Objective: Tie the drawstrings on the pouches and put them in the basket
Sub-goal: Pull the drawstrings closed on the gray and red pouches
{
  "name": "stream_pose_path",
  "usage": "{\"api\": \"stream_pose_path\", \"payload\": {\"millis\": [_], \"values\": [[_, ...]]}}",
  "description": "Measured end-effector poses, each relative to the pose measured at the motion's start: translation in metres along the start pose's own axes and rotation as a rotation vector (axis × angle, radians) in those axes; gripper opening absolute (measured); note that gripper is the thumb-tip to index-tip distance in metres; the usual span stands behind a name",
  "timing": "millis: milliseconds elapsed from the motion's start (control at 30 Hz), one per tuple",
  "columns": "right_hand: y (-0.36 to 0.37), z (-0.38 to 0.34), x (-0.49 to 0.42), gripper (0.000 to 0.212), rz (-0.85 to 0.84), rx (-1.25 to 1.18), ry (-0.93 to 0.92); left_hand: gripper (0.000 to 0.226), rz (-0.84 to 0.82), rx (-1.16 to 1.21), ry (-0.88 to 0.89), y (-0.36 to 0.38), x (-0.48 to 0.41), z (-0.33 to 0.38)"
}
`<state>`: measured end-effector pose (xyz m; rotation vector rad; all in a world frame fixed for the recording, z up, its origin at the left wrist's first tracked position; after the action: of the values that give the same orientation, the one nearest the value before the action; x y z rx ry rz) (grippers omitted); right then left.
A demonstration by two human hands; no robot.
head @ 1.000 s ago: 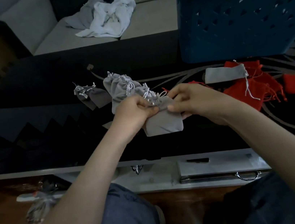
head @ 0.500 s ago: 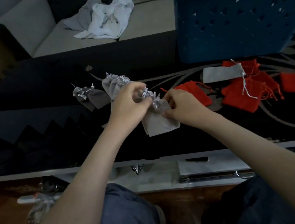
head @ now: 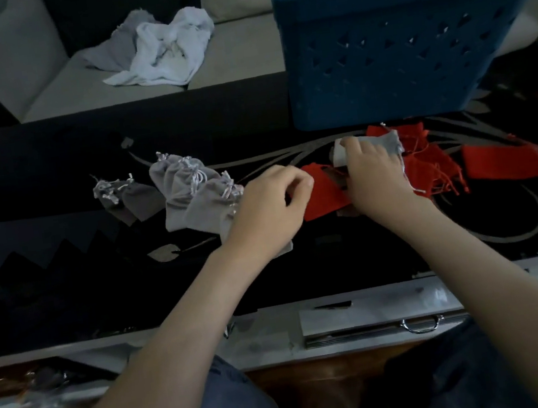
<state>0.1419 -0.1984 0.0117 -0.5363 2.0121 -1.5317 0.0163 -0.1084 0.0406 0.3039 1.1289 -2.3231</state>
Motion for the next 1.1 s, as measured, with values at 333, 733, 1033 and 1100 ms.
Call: {"api": "stream_pose_path", "payload": {"millis": [333, 733, 1033, 1100], "values": [[-0.002, 0.028, -0.01, 0.035, 0.112, 0.273, -0.038, 0.028, -0.139, -0.033, -0.1, 0.016, 0.002, -0.004], [-0.025, 0.025, -0.008, 0.016, 0.213, -0.203, 0.028, 0.034, -0.14, 0.009, -0.185, 0.011, 0.005, -0.01], [-0.045, -0.001, 0.007, 0.027, 0.116, -1.052, 0.101, 0.065, -0.071, 0.758, -0.646, 0.024, 0.008, -0.028], [-0.05, -0.01, 0.01, 0.023, 0.091, -1.188, 0.012, 0.066, -0.019, 0.995, -0.746, 0.022, 0.009, -0.026]]}}
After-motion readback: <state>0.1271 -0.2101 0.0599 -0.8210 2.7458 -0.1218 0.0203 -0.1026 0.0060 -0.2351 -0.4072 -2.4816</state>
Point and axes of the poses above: each hand's wrist, its own x-axis away from the middle knuckle, its own y-axis out of the palm, z = x × y, the point moved 7 cm from there along -x, towards the middle knuckle, and after that the axes turned 2 degrees about x, right-handed, at the moved point
